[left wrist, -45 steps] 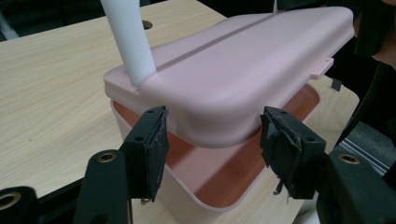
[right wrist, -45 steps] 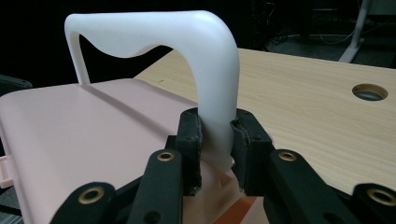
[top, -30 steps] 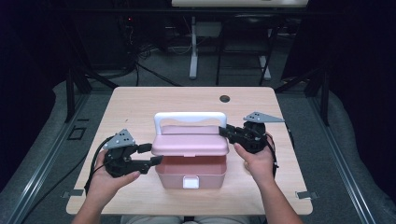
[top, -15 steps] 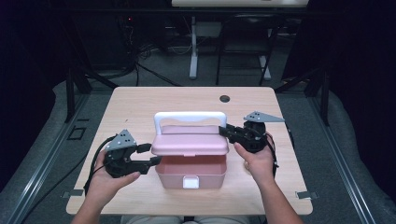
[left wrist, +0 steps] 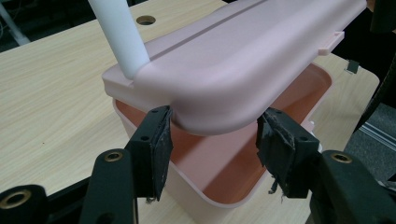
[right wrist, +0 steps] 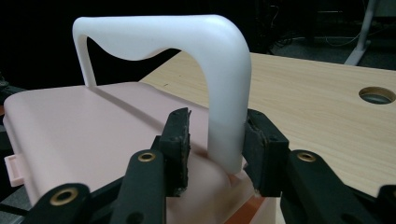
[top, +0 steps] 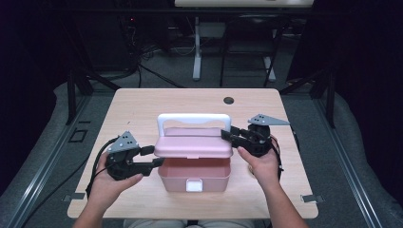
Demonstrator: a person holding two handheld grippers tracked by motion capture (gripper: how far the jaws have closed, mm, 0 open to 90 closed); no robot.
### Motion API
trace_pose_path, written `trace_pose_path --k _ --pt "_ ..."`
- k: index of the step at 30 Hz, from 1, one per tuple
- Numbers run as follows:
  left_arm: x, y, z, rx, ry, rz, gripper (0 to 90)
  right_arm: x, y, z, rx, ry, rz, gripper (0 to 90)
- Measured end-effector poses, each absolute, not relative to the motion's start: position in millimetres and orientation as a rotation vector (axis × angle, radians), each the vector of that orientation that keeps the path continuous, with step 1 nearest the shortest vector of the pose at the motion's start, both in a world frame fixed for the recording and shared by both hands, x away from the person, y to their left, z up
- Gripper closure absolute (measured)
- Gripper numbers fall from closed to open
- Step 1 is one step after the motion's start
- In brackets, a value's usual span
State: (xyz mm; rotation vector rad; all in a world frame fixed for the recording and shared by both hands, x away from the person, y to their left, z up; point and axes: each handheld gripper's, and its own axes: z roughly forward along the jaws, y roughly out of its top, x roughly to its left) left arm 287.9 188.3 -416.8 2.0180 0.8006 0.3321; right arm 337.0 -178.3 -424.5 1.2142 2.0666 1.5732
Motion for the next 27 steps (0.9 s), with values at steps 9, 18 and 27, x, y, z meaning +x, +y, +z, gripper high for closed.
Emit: trace_pose_path --k 9,18,27 --pt "291 190 -414 2.0 0.798 0.325 45.1 329 -182 -420 1.187 2.033 1.574 57.8" --pt "295 191 -410 1.968 0.793 0.328 45.3 317 -191 -415 1.167 1.988 1.596 57.8" --pt "301 191 -406 1.93 0.796 0.344 45.7 309 -204 -413 1.192 1.941 1.594 58.0"
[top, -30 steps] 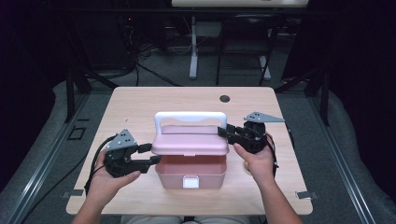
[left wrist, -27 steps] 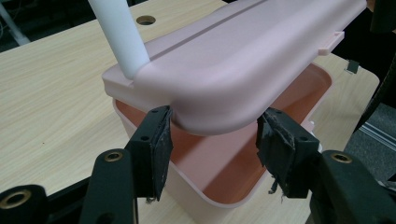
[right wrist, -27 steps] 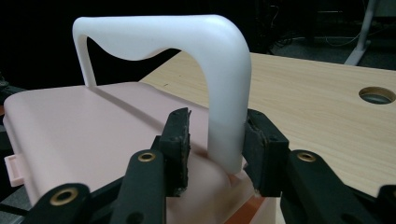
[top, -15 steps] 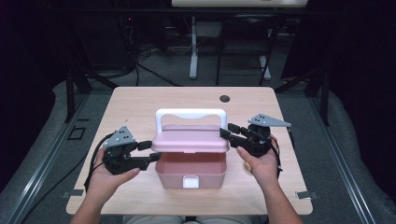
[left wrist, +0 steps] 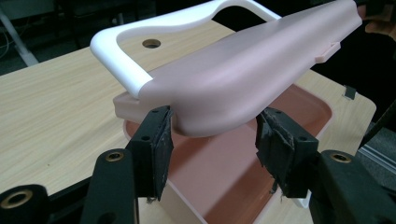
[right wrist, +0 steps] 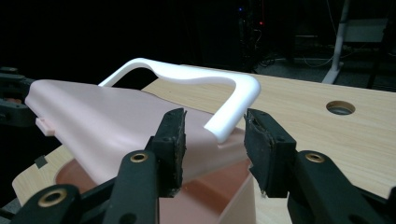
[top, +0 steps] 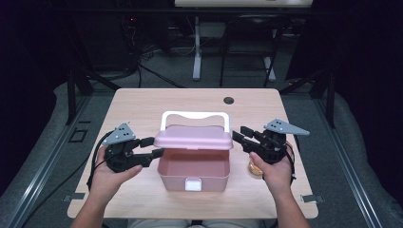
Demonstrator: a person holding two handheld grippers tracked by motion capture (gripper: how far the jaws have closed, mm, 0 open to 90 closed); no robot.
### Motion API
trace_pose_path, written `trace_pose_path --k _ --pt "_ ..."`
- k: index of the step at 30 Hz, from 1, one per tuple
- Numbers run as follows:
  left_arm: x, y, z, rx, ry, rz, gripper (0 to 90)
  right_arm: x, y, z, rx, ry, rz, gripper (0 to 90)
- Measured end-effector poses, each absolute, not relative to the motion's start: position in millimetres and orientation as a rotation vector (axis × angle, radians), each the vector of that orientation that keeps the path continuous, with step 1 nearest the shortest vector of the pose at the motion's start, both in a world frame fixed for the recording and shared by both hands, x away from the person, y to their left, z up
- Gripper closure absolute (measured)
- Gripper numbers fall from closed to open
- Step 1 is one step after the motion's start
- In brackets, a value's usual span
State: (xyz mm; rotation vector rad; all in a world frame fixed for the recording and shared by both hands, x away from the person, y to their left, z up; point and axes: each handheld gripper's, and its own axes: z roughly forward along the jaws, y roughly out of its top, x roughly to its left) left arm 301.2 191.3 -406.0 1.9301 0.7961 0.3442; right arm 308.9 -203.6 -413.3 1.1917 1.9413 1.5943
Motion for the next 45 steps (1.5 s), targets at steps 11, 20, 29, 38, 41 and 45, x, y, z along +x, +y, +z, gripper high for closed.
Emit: trace_pose_path --k 11,20,29,38,41,45 --pt "308 191 -402 1.889 0.793 0.371 47.5 304 -214 -418 1.229 1.931 1.553 59.0" --pt "310 192 -400 1.868 0.789 0.383 48.8 305 -209 -426 1.223 2.04 1.481 59.3" --pt "313 190 -401 1.87 0.796 0.404 51.6 308 -194 -429 1.18 2.068 1.465 59.1" --pt "325 192 -401 1.863 0.819 0.396 56.9 317 -188 -423 1.171 2.059 1.479 63.9" --pt "329 192 -399 1.85 0.827 0.39 58.3 320 -186 -422 1.163 2.045 1.484 65.9" --pt "334 192 -396 1.85 0.827 0.397 60.3 325 -183 -422 1.164 2.043 1.462 69.2"
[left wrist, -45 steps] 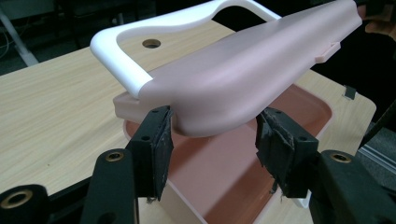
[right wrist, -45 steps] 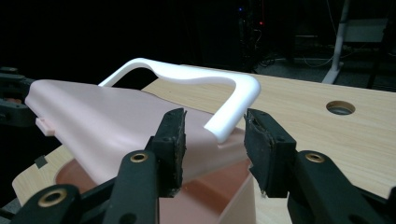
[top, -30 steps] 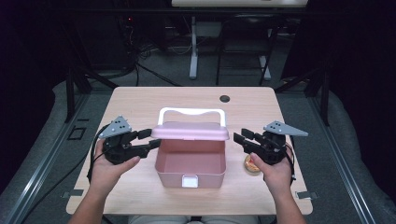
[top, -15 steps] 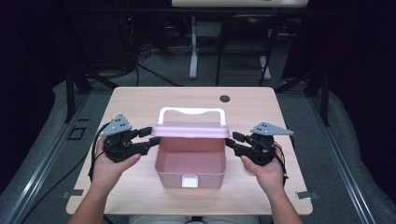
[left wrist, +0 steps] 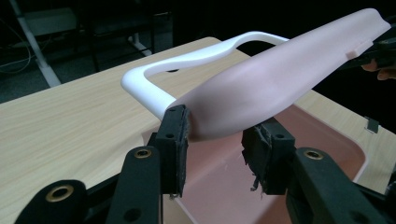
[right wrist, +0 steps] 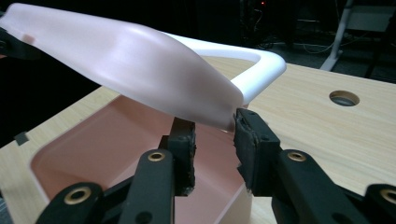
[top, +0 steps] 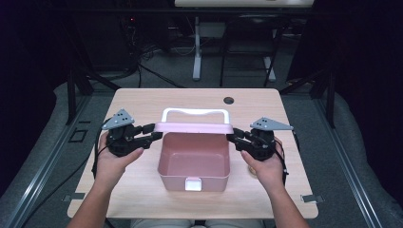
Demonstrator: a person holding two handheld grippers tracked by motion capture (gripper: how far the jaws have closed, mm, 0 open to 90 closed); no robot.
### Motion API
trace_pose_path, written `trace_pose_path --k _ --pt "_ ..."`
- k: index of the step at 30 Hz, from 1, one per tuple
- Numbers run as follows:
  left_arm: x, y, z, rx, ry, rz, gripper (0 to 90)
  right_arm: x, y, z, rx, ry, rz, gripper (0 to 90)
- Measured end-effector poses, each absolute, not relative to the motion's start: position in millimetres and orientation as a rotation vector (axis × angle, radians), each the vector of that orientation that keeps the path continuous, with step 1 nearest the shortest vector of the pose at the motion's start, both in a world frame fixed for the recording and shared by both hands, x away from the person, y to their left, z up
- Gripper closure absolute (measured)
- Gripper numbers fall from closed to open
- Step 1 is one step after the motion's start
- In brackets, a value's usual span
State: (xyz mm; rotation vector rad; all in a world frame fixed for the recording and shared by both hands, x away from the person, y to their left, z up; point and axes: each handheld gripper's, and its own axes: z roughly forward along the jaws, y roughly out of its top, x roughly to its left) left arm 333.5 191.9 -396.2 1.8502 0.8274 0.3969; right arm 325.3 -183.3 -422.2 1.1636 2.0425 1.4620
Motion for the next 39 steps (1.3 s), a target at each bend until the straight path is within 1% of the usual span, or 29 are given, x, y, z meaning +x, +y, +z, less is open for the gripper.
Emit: trace_pose_path --k 7,16,30,39 --pt "343 191 -393 1.835 0.835 0.394 61.2 333 -183 -419 1.175 2.027 1.449 72.4" --pt "353 190 -396 1.84 0.842 0.423 59.0 340 -181 -414 1.174 2.014 1.441 73.3" --pt "374 192 -410 1.835 0.882 0.454 59.1 348 -181 -410 1.175 2.003 1.438 74.3" --pt "384 188 -413 1.827 0.905 0.441 67.4 355 -181 -409 1.183 2.011 1.425 74.2"
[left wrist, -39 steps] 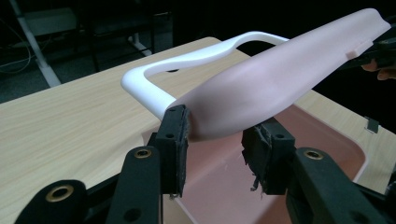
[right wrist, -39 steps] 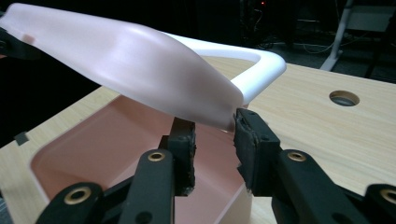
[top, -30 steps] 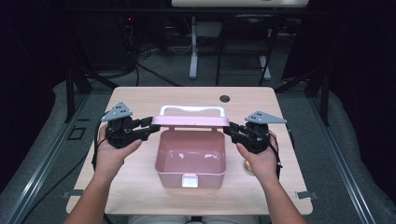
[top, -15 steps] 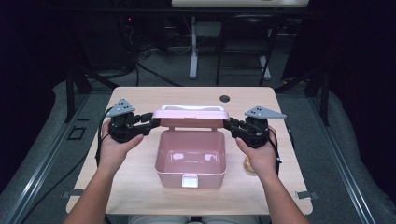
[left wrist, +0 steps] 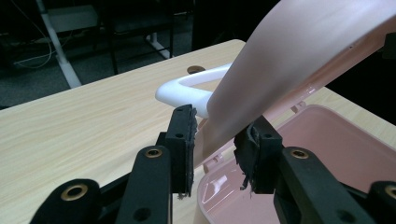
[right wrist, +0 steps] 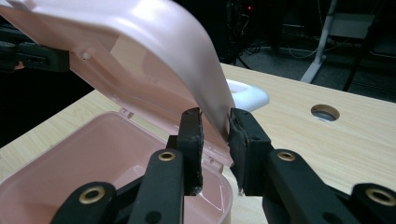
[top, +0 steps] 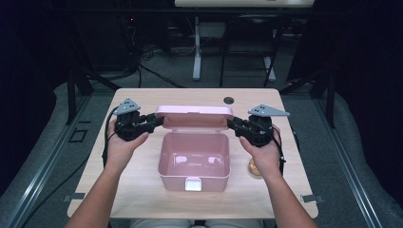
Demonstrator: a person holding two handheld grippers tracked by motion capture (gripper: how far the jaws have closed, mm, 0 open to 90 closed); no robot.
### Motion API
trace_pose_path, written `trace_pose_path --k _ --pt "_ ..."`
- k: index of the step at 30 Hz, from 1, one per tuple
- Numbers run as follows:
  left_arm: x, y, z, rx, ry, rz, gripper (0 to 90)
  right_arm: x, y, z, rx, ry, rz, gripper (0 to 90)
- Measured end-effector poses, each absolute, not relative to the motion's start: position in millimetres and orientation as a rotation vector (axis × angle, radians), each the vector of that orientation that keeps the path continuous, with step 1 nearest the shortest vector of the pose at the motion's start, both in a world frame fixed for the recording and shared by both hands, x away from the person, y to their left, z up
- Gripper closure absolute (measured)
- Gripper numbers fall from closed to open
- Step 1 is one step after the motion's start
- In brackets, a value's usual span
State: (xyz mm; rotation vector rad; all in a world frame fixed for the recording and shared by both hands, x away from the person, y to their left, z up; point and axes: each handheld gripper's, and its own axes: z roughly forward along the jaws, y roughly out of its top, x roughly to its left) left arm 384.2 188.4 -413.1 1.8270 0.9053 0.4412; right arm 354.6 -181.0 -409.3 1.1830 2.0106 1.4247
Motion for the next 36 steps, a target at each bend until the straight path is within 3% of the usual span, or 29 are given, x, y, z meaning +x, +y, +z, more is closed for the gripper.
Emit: trace_pose_path --k 25,36 --pt "398 185 -417 1.849 0.906 0.436 76.4 384 -180 -434 1.24 2.063 1.366 76.4" --pt "404 184 -424 1.867 0.908 0.408 73.5 390 -178 -440 1.252 2.06 1.348 77.6"
